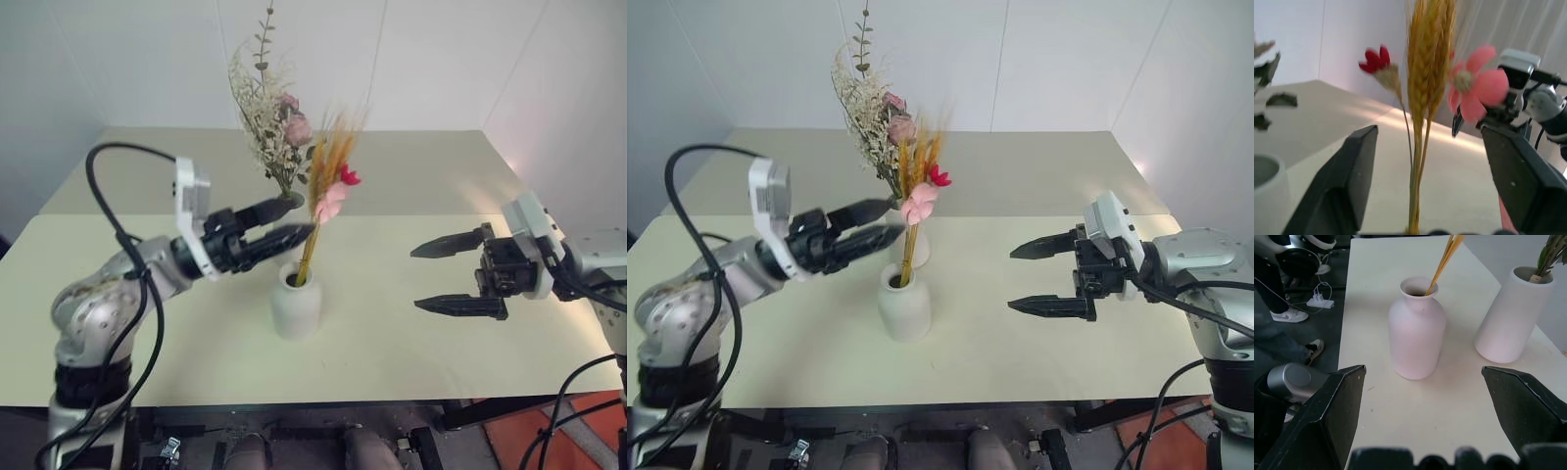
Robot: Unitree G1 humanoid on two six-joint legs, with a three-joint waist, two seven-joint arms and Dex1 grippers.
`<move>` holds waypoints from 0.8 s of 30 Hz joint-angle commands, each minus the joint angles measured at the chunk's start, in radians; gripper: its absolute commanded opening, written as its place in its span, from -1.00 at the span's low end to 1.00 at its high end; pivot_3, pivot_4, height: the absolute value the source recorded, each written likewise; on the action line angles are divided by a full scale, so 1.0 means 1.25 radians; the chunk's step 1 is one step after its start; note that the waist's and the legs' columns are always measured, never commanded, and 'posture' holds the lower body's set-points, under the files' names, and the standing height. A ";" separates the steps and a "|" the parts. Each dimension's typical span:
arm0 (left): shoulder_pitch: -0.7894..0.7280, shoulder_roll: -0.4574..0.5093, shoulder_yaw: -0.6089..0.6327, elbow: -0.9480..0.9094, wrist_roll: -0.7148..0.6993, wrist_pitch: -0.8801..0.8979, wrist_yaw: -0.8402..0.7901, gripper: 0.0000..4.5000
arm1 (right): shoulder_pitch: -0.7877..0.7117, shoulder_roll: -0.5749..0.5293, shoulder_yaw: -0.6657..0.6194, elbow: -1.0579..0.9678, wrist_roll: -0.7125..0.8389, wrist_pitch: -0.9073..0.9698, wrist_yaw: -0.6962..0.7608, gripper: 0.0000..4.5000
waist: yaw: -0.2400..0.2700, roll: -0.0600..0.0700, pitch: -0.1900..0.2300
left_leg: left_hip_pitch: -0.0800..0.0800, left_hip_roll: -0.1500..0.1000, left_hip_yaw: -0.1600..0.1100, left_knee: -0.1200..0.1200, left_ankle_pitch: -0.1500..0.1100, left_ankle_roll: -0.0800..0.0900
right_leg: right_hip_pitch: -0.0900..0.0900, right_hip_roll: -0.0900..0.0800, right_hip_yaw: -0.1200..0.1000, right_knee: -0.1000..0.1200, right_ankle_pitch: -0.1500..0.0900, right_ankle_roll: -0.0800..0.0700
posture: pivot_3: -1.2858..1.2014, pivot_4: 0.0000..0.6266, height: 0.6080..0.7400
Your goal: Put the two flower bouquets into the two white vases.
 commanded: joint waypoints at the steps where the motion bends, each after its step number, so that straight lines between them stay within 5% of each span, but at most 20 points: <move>1: 0.098 0.073 0.083 -0.091 0.025 -0.025 -0.016 0.99 | 0.001 -0.010 -0.018 -0.012 0.017 -0.002 0.006 1.00 | 0.002 0.000 0.000 | 0.000 0.000 0.000 0.000 0.000 0.000 | 0.000 0.000 0.000 0.000 0.000 0.000 | 0.03 -0.52 1.00; 13: 0.390 0.250 0.421 -0.115 0.058 -0.054 -0.136 0.99 | 0.012 -0.003 -0.016 0.026 -0.002 -0.011 -0.006 1.00 | 0.006 0.000 0.000 | 0.001 0.001 0.002 0.000 0.000 0.000 | -0.001 0.000 0.000 -0.001 -0.004 -0.007 | 0.03 -0.52 1.00; 24: 0.413 0.276 0.437 -0.107 0.095 -0.080 -0.175 0.99 | 0.003 -0.012 -0.030 0.042 -0.003 -0.008 -0.035 1.00 | 0.005 0.000 0.000 | 0.001 0.001 0.002 -0.001 0.000 0.000 | -0.001 -0.001 0.000 -0.001 -0.004 -0.007 | 0.03 -0.52 1.00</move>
